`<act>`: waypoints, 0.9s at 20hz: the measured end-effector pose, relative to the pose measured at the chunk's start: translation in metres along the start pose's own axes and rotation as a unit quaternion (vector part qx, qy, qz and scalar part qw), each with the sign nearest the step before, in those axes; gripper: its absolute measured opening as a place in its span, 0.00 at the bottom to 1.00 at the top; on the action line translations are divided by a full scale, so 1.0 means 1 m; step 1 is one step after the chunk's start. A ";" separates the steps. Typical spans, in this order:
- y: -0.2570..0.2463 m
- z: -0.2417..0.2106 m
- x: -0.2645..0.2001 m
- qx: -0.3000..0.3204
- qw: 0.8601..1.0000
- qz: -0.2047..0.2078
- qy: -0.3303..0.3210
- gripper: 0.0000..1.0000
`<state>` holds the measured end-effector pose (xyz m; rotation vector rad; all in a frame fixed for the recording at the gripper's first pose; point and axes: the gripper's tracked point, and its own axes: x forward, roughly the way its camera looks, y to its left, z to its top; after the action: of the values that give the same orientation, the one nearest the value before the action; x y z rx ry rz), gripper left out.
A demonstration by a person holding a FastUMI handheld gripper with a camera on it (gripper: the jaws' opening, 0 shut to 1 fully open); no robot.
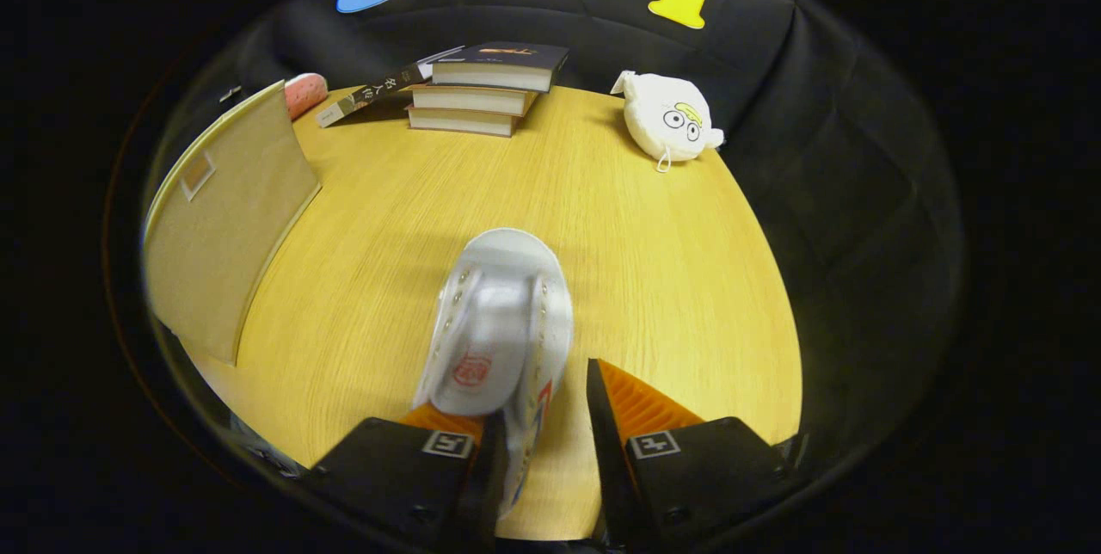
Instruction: Open the storage box then place both shoes into the box .Put the left shoe in first, then the right shoe, with the right side of both shoes facing outward in a uniform manner.
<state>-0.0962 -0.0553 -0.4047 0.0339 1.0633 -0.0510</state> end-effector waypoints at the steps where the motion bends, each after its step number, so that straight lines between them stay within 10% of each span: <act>1: -0.008 0.002 0.006 0.005 1.000 -0.021 -0.006 0.27; 4: -0.006 0.004 0.002 0.029 0.999 -0.020 -0.014 0.06; 18: 0.075 0.111 -0.134 0.147 0.983 0.081 -0.068 0.06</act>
<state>-0.0604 0.0171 -0.2335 0.3792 0.9058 -0.0632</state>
